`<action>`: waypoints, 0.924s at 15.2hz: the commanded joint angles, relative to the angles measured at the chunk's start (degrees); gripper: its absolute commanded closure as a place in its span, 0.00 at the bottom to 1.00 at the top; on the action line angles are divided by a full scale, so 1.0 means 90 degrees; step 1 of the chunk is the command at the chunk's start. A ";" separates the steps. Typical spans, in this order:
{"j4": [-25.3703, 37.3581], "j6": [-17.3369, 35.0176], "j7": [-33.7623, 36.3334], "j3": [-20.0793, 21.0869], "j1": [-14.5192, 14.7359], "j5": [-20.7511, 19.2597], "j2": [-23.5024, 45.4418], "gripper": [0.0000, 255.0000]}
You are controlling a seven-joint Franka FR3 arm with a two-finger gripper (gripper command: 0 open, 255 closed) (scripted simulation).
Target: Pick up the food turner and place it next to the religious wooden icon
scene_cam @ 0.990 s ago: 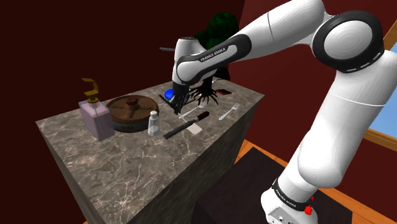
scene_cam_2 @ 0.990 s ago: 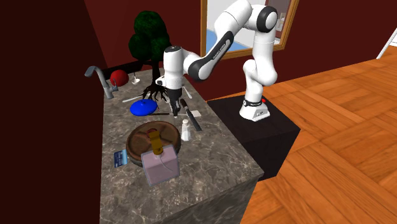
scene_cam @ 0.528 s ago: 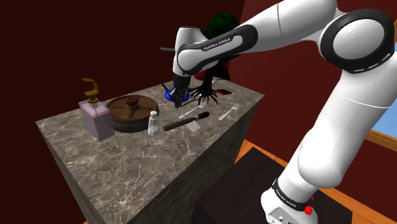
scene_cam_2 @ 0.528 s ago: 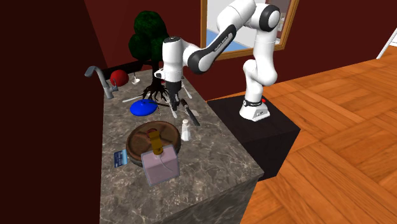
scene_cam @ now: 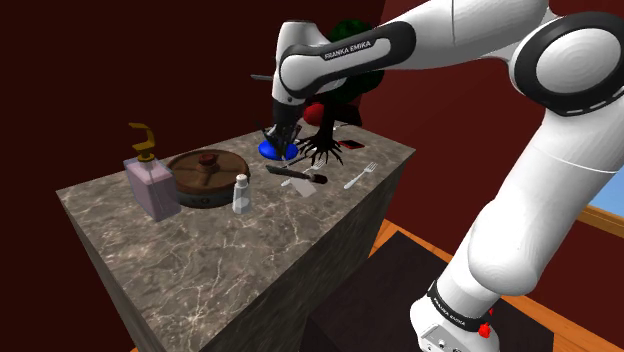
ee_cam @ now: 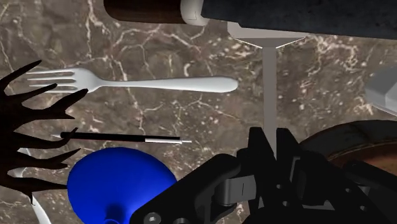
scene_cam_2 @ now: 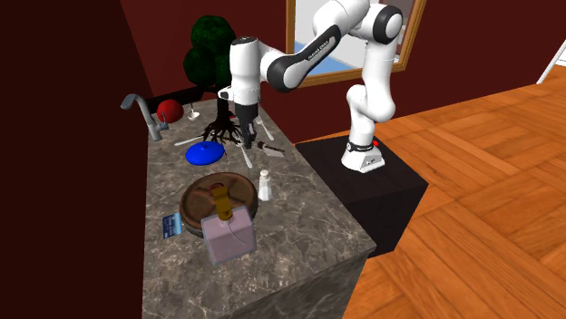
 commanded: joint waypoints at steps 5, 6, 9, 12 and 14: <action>0.0392 -0.0517 -0.0034 -0.0010 -0.0011 0.0019 -0.0123 1.00; 0.0460 -0.0600 -0.0036 -0.0011 -0.0011 0.0021 -0.0139 1.00; 0.0672 -0.0851 -0.0040 -0.0011 -0.0012 0.0026 -0.0177 1.00; 0.0899 -0.1103 -0.0044 -0.0012 -0.0013 0.0030 -0.0203 1.00; 0.1057 -0.1273 -0.0045 -0.0012 -0.0013 0.0031 -0.0214 1.00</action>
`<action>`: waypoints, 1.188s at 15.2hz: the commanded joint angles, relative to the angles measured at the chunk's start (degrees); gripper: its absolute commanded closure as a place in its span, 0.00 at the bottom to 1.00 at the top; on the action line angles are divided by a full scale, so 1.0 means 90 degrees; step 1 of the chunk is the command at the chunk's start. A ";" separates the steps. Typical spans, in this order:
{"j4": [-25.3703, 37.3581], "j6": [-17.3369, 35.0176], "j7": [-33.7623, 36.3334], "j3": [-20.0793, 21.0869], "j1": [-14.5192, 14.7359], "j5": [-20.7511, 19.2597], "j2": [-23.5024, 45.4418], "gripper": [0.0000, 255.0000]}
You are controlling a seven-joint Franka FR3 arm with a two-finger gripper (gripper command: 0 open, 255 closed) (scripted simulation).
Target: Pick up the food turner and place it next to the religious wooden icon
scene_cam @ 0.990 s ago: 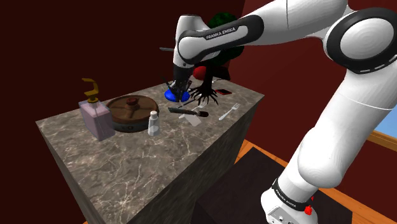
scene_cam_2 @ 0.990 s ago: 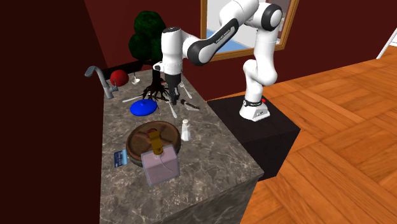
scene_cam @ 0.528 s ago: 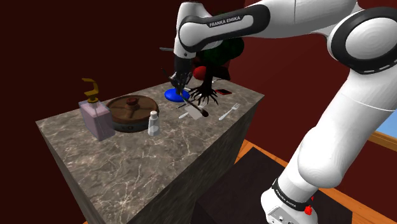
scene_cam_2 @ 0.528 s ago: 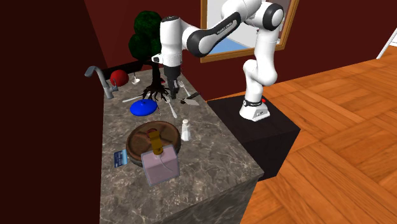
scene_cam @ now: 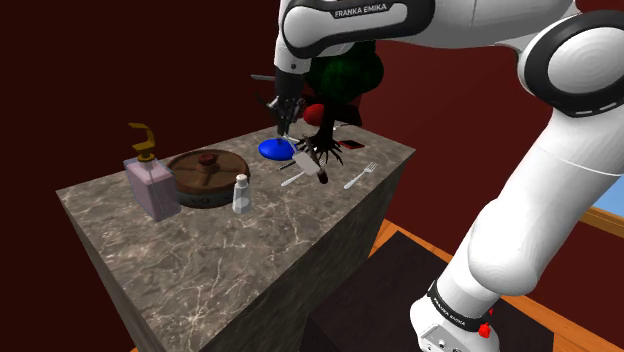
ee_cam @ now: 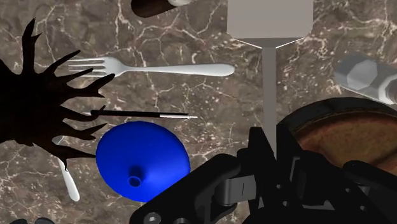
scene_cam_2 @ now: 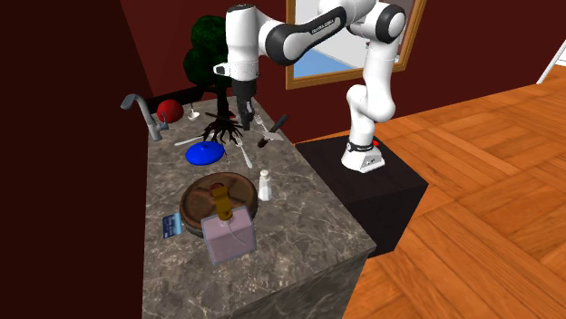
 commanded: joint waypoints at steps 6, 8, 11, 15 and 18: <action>0.0594 -0.0592 -0.0007 -0.0002 -0.0002 0.0001 0.0005 1.00; 0.0772 -0.0758 -0.0007 -0.0002 -0.0002 0.0000 0.0016 1.00; 0.0573 -0.0725 -0.0463 -0.0231 -0.0221 0.0039 -0.0151 1.00; 0.0417 -0.0704 -0.1072 -0.0549 -0.0506 0.0069 -0.0285 1.00; 0.0379 -0.0703 -0.1529 -0.0792 -0.0717 0.0085 -0.0318 1.00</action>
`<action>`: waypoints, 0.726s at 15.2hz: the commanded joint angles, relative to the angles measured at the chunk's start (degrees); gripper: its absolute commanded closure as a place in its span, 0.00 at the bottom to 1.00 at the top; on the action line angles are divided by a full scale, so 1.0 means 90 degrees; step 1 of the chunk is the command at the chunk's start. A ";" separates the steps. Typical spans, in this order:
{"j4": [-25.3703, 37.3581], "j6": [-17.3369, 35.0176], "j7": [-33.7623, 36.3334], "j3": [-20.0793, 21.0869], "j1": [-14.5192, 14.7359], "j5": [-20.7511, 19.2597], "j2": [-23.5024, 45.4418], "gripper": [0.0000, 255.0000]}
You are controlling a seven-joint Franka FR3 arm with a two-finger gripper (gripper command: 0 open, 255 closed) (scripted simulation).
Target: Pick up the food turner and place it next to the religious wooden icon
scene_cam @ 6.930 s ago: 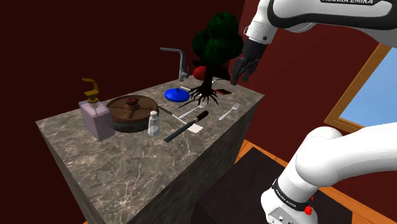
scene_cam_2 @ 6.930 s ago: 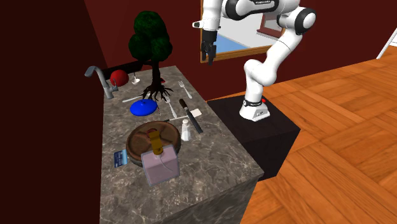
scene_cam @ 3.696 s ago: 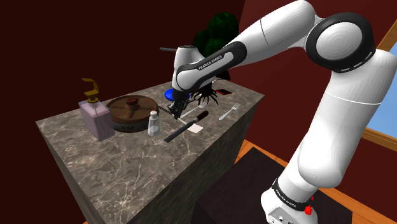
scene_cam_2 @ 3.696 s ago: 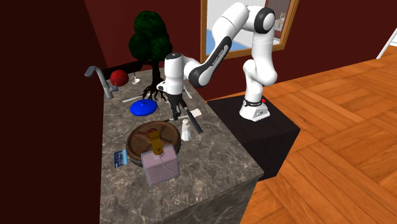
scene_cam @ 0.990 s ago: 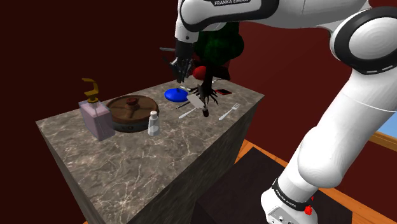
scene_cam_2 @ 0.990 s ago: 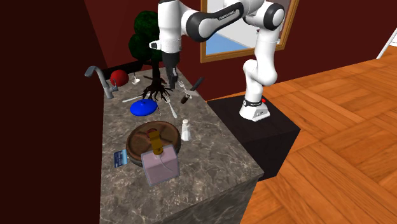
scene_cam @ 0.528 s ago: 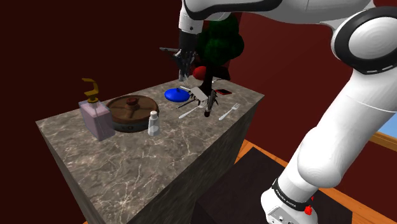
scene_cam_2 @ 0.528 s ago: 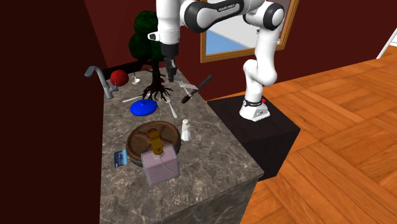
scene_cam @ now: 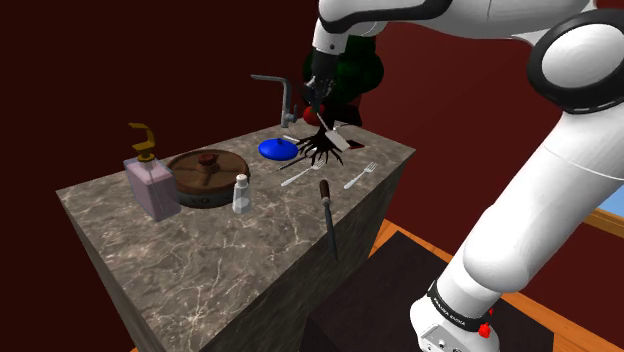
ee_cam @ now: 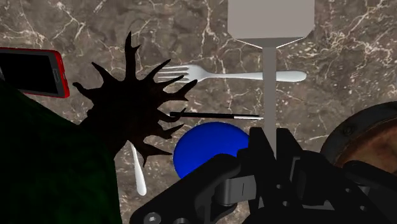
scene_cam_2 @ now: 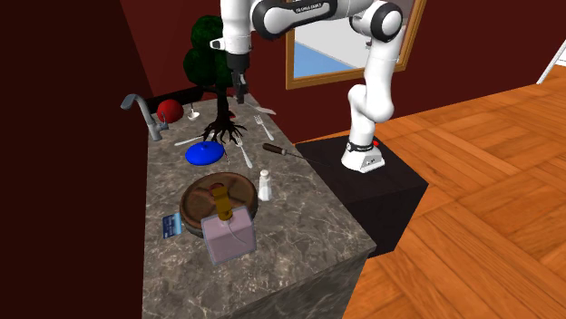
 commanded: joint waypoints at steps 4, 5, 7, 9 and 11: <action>0.0048 -0.0044 -0.0747 -0.0391 -0.0342 0.0029 0.0015 1.00; 0.0081 -0.0051 -0.0900 -0.0471 -0.0413 0.0036 0.0042 1.00; 0.0170 -0.0072 -0.1206 -0.0630 -0.0557 0.0056 0.0116 1.00; 0.0290 -0.0099 -0.1513 -0.0789 -0.0701 0.0082 0.0216 1.00; 0.0442 -0.0133 -0.1821 -0.0942 -0.0851 0.0117 0.0342 1.00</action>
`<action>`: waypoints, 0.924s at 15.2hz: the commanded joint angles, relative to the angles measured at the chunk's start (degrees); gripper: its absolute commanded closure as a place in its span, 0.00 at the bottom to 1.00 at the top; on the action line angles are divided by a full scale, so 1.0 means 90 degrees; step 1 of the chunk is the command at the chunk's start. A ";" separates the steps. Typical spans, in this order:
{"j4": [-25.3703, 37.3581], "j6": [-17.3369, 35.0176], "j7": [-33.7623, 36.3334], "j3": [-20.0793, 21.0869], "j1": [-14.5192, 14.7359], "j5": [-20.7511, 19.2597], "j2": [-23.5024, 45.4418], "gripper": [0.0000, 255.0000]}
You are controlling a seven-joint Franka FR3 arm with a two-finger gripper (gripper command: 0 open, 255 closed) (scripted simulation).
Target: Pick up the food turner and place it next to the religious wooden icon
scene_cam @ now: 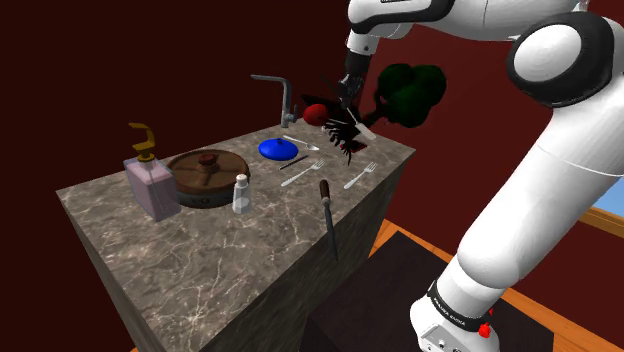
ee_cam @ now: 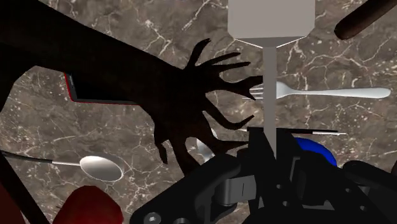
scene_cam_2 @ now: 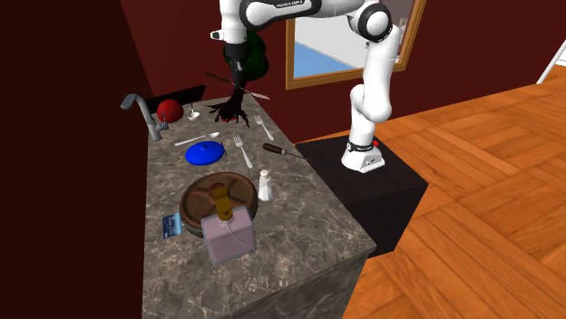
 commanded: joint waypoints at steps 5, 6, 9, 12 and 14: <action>0.0610 -0.0133 -0.0946 -0.0456 -0.0465 0.0157 0.0511 1.00; 0.0742 -0.0167 -0.1099 -0.0526 -0.0547 0.0194 0.0618 1.00; 0.1199 -0.0294 -0.1554 -0.0718 -0.0812 0.0326 0.0981 1.00; 0.1758 -0.0462 -0.1998 -0.0889 -0.1105 0.0491 0.1413 1.00; 0.2197 -0.0604 -0.2284 -0.0985 -0.1323 0.0618 0.1742 1.00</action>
